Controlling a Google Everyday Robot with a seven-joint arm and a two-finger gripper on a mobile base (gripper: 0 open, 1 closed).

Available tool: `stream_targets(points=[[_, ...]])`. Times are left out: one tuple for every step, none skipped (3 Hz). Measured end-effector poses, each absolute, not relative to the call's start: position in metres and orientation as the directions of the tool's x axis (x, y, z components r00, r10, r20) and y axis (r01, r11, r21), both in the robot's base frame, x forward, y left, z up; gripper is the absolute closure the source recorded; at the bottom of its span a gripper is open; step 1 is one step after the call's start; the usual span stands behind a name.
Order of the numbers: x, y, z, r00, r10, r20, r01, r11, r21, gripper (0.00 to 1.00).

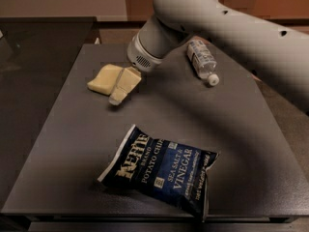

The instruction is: Pick sponge

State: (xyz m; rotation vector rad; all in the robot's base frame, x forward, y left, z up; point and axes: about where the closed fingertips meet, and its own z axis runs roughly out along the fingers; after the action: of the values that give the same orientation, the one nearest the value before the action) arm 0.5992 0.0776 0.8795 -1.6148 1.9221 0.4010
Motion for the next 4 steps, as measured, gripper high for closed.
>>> stream_targets(points=[[0.613,0.092,0.868,-0.102,-0.786,-0.610,-0.963,0.232,-0.138,0.00],[0.622,0.102,0.858,-0.138,-0.777,-0.615,-0.955,0.269,-0.126,0.00],[0.631,0.110,0.847,-0.179,-0.769,-0.613,-0.950,0.297,-0.095,0.00],[0.638,0.115,0.839,-0.208,-0.764,-0.610,-0.949,0.310,-0.065,0.00]])
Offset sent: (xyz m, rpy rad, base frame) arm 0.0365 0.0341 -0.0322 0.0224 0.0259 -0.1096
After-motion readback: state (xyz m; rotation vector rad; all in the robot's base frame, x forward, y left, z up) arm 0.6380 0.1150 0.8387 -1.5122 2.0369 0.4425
